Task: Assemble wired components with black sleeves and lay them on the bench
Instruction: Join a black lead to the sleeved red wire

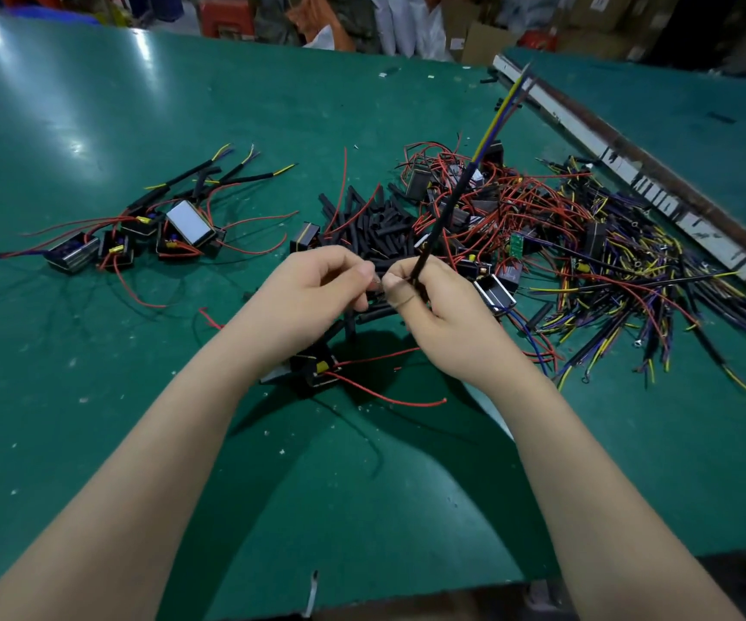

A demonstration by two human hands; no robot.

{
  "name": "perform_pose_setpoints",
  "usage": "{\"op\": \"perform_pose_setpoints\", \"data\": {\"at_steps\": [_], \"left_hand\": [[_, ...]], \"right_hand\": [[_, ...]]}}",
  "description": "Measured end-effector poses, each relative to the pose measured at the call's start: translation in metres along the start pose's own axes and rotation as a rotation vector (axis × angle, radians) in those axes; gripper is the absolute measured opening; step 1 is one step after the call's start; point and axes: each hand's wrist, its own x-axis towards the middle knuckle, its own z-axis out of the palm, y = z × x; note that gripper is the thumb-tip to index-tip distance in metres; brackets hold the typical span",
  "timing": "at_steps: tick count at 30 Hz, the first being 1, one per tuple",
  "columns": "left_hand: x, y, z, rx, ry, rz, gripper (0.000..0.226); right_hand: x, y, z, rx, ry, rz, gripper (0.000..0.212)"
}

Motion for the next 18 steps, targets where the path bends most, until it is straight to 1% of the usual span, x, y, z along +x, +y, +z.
{"op": "perform_pose_setpoints", "data": {"at_steps": [4, 6, 8, 10, 11, 13, 16, 18], "left_hand": [[-0.0048, 0.0001, -0.0025, 0.137, 0.029, 0.221, 0.017], [-0.0072, 0.0002, -0.0042, 0.230, 0.058, 0.360, 0.011], [-0.0078, 0.0001, -0.0061, 0.370, 0.099, 0.485, 0.012], [-0.0073, 0.0006, -0.0072, 0.383, 0.126, 0.490, 0.012], [-0.0072, 0.0009, -0.0070, 0.330, 0.124, 0.444, 0.011], [-0.0062, 0.0037, -0.0046, 0.154, 0.082, 0.277, 0.018], [-0.0035, 0.0083, 0.0000, -0.140, -0.001, -0.047, 0.033], [-0.0025, 0.0080, 0.0016, -0.380, -0.082, -0.272, 0.034]], "right_hand": [[-0.0007, -0.0019, -0.0019, 0.236, -0.028, 0.100, 0.018], [-0.0012, -0.0026, -0.0030, 0.279, -0.050, 0.125, 0.017], [-0.0014, -0.0019, -0.0035, 0.280, -0.078, 0.136, 0.016], [-0.0013, -0.0011, -0.0035, 0.282, -0.084, 0.125, 0.016], [-0.0011, -0.0011, -0.0034, 0.273, -0.071, 0.100, 0.016], [-0.0013, -0.0022, -0.0033, 0.194, -0.004, -0.008, 0.015], [-0.0021, -0.0053, -0.0025, 0.021, 0.163, -0.237, 0.008], [-0.0031, -0.0047, 0.0010, -0.035, 0.227, -0.336, 0.008]]}}
